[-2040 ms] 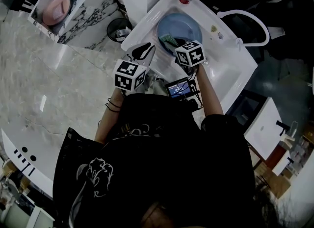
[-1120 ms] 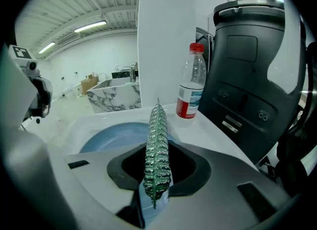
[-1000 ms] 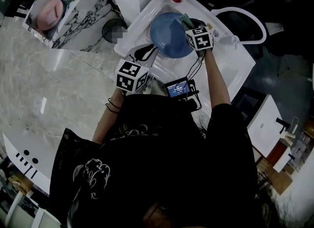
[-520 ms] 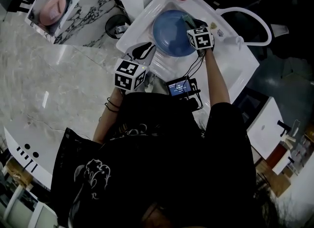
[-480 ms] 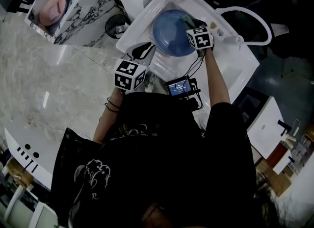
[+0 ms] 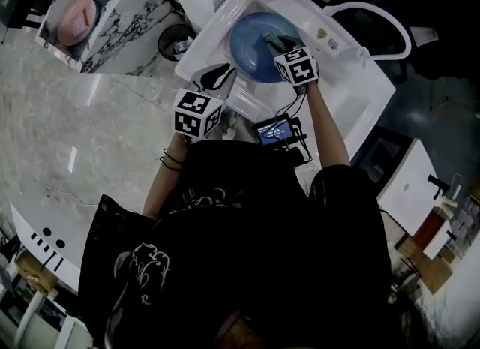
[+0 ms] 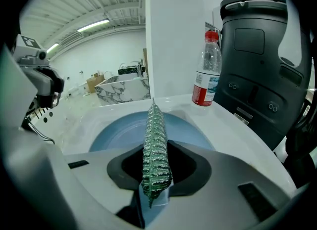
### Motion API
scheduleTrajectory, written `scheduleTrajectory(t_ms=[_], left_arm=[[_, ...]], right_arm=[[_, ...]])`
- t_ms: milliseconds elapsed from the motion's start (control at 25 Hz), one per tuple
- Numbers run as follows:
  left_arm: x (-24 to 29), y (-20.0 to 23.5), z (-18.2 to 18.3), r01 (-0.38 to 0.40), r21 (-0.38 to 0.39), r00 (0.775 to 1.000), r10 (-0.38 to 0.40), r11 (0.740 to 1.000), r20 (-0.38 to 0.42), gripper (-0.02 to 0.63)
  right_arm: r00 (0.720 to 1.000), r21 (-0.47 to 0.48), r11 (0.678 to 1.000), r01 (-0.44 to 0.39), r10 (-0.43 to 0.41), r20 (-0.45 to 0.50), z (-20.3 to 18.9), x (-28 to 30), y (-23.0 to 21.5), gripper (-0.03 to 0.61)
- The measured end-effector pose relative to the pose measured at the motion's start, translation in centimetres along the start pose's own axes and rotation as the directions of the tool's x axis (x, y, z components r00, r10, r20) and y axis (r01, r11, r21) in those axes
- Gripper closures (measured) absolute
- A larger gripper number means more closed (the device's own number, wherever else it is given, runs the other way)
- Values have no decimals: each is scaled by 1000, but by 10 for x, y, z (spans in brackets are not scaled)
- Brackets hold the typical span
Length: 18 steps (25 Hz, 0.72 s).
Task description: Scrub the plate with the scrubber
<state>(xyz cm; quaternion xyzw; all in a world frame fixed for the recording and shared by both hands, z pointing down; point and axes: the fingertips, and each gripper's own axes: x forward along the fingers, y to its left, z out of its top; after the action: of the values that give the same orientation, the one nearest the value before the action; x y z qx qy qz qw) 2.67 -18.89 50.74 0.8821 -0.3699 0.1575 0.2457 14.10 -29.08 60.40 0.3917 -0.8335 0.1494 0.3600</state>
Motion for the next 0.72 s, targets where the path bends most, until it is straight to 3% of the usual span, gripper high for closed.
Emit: scheduleTrajectory(t_ms=[560,720], left_arm=[[-3,-4,4,33,13,999,-33,999,20,552],[-2,-5,4,43,17,999,-43,999,19,552]], right_arm=[[988,108,982,-152,150,33,-11,-35,85,488],[979,74,976,-204,203,22,-10,-37,100,488]])
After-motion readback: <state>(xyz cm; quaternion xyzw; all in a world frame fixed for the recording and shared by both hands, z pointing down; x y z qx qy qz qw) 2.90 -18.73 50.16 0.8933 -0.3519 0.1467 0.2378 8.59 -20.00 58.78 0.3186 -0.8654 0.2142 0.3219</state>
